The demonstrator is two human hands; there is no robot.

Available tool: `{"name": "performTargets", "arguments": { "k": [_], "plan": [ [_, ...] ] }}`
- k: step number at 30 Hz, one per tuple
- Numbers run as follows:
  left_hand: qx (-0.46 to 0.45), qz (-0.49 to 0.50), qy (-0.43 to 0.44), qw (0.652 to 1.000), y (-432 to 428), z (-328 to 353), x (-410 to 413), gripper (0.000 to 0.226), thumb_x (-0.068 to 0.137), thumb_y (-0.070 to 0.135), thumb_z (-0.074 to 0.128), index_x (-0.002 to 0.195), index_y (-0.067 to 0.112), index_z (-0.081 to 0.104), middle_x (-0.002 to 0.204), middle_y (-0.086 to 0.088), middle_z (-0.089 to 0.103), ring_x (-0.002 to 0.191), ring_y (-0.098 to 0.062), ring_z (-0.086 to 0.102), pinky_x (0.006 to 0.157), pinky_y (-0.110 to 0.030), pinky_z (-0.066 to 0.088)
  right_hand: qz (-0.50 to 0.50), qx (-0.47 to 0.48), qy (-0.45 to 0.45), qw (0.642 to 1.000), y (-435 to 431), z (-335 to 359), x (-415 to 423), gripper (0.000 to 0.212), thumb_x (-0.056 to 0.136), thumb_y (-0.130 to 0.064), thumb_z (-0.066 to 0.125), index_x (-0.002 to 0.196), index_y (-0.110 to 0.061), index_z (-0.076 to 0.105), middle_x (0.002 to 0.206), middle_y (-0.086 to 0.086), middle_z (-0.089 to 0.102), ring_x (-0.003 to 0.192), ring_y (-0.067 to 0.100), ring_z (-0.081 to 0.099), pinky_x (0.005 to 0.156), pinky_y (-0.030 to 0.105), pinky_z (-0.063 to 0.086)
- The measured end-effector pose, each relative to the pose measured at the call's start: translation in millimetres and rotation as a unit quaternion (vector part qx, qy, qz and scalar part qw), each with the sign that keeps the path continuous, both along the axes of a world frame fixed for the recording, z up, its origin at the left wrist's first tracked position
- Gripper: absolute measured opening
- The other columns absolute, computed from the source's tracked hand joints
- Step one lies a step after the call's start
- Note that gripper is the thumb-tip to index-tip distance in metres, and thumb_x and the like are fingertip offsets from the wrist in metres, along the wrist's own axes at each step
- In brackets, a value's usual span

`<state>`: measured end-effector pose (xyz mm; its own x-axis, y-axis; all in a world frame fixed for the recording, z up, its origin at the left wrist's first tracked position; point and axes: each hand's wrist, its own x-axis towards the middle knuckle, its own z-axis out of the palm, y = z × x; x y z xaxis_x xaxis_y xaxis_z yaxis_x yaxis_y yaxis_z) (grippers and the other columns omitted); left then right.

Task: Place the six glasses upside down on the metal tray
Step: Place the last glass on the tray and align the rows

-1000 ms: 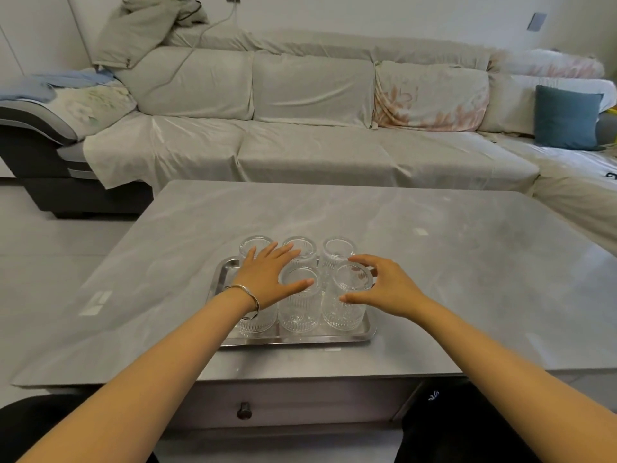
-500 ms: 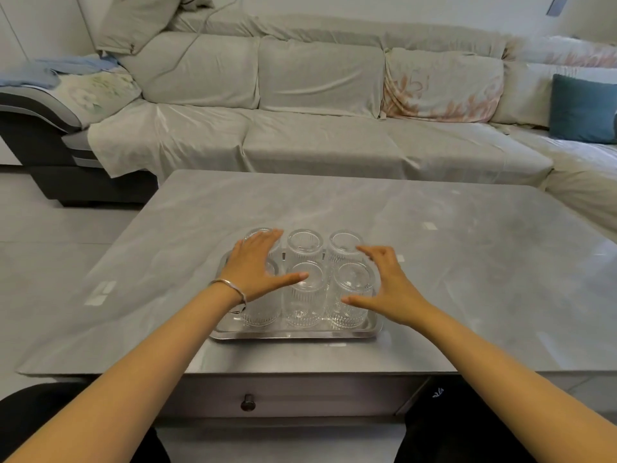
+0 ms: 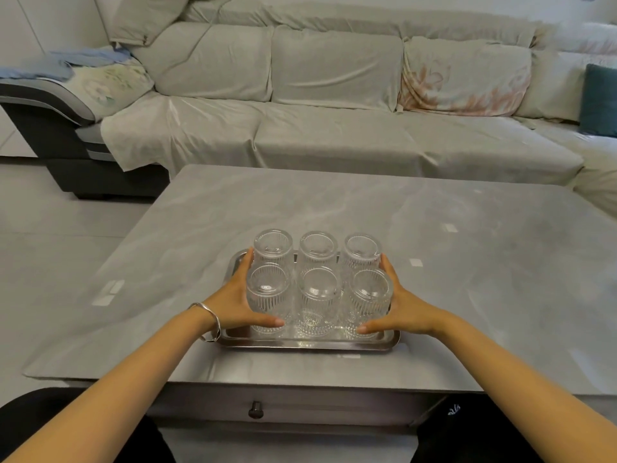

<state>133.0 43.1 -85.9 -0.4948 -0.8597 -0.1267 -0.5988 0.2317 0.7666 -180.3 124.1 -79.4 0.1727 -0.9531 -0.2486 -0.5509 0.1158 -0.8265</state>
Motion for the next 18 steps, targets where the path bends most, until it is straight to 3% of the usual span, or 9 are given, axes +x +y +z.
{"name": "performTargets", "arguments": {
  "k": [5,8,15,18],
  "plan": [
    [0.009,0.001,-0.005,1.000,-6.4,-7.2,1.2,0.151,0.035,0.061,0.083,0.143,0.030,-0.019,0.158,0.006,-0.004,0.144,-0.014,0.010,0.117,-0.037,0.016,0.021,-0.002,0.019,1.000,-6.9,-1.0,-5.9,0.141,0.048,-0.049,0.087,0.132,-0.048,-0.026,0.146,-0.027,-0.008,0.137,0.003,0.015,0.107,0.018,0.021],
    [0.006,0.001,-0.007,1.000,-8.4,-9.3,1.3,0.152,0.033,0.064,0.081,0.142,0.032,-0.019,0.158,0.007,-0.005,0.143,-0.014,0.011,0.117,-0.036,0.017,0.029,-0.004,0.022,0.999,-10.0,-3.1,-6.4,0.147,0.046,-0.052,0.087,0.137,-0.041,-0.028,0.153,-0.021,-0.007,0.140,0.007,0.017,0.114,0.027,0.021],
    [-0.015,-0.005,0.008,1.000,-9.7,-9.2,0.9,0.146,0.035,0.062,0.083,0.143,0.034,-0.011,0.157,0.008,0.004,0.142,-0.013,0.018,0.116,-0.039,0.022,0.011,-0.018,0.028,0.999,-10.2,-6.6,-1.8,0.144,0.045,-0.053,0.086,0.137,-0.044,-0.024,0.153,-0.018,-0.003,0.140,0.010,0.017,0.114,0.030,0.020],
    [-0.020,-0.008,0.008,1.000,-10.2,-8.1,3.3,0.146,0.035,0.062,0.082,0.144,0.031,-0.009,0.157,0.007,0.006,0.141,-0.014,0.019,0.116,-0.038,0.022,-0.002,-0.020,0.023,1.000,-10.5,-6.9,2.5,0.147,0.045,-0.053,0.086,0.140,-0.037,-0.024,0.156,-0.012,-0.004,0.142,0.012,0.015,0.117,0.037,0.019]
  ]
}}
